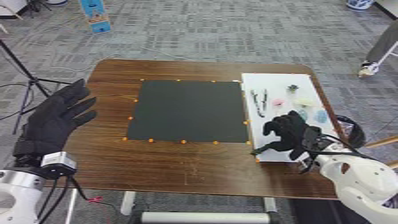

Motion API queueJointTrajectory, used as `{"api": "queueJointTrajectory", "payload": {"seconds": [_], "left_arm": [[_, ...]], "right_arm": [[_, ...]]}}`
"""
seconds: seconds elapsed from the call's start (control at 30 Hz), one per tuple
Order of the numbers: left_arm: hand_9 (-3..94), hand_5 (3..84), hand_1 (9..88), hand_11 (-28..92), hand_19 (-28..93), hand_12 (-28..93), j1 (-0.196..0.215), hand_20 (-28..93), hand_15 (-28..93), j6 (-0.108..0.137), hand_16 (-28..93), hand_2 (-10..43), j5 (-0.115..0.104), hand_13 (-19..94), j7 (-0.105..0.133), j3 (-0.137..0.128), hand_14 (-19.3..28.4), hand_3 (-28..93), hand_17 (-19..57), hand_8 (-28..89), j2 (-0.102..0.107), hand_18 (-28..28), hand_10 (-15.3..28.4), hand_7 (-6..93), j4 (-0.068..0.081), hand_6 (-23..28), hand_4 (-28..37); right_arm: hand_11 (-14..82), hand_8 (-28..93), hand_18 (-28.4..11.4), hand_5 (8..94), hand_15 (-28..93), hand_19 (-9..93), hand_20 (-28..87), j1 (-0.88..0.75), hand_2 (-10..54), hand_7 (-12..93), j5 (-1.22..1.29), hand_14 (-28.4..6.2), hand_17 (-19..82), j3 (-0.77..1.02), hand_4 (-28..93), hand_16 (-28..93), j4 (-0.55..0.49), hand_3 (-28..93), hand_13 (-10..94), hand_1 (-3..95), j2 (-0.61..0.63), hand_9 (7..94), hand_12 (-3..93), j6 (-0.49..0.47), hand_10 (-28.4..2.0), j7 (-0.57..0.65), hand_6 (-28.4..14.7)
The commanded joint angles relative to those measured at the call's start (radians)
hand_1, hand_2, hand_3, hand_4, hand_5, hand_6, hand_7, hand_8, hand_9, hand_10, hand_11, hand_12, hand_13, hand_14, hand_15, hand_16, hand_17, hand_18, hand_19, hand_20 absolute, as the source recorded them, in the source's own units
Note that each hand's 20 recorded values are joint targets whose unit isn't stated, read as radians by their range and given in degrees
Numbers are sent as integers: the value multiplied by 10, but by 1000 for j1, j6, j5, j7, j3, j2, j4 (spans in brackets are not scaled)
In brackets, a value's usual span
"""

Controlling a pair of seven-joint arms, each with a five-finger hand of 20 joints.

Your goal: Arrange flowers

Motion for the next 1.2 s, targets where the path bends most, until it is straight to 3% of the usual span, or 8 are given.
{"api": "queueJointTrajectory", "payload": {"seconds": [0.03,0.33,0.5,0.57,0.67,0.87,1.1,1.2], "left_arm": [[252,274,255,153,421,162,9,85,226,5,29,-95,2,217,-5,-1,125,687,-102,-95,-4,213,103,182,-1,13,-283],[252,274,256,153,421,161,-1,85,225,7,29,-95,1,217,-8,6,125,687,-102,-95,-6,213,103,182,4,12,-283],[253,274,255,154,421,162,-1,85,226,6,29,-95,2,217,-8,7,125,689,-102,-95,-9,213,102,182,3,12,-283],[252,274,256,154,421,161,3,85,226,8,29,-95,2,217,-10,6,125,688,-102,-95,-11,213,103,181,2,12,-283],[252,274,257,153,422,161,11,85,225,13,29,-95,2,217,-8,4,124,687,-102,-95,-15,213,103,181,-2,12,-283],[252,274,255,153,422,161,3,85,226,10,30,-95,2,217,-11,10,125,688,-102,-94,-12,213,103,180,1,12,-283],[252,274,256,153,422,161,3,85,227,16,28,-95,1,217,-9,9,126,689,-102,-95,-11,213,103,182,0,12,-283],[252,273,256,153,422,162,4,85,227,16,29,-95,-1,216,-8,9,126,688,-102,-95,-12,213,103,182,1,12,-283]], "right_arm": [[558,-175,-180,466,775,743,554,5,-95,442,-32,-96,192,-76,-283,385,24,850,424,347,-8,457,397,30,-115,-3,22],[563,-177,-180,452,778,739,549,90,-95,456,-55,-95,186,-241,-283,377,80,848,414,345,-46,444,392,157,-116,22,19],[594,-143,-174,470,791,744,543,129,-95,567,-63,-94,194,-318,-283,368,112,845,425,360,-66,456,412,214,-113,17,21],[605,29,-171,465,800,751,541,146,-95,610,-75,-95,203,-353,-283,381,127,807,438,399,-71,465,453,228,-107,16,24],[590,90,-165,465,821,756,542,164,-95,703,-83,-96,213,-390,-283,410,148,767,456,455,-79,495,598,236,-92,11,41],[564,133,-169,523,837,768,549,146,-95,732,-93,-100,228,-368,-283,467,161,792,486,488,-80,550,701,154,-78,-32,58],[575,4,-169,459,791,748,541,89,-95,568,-96,-93,199,-278,-283,422,113,857,419,418,-64,451,564,71,-100,-38,33],[595,-211,-170,440,776,735,536,86,-95,542,-91,-90,184,-266,-283,405,112,892,394,385,-65,416,483,50,-113,-40,28]]}}
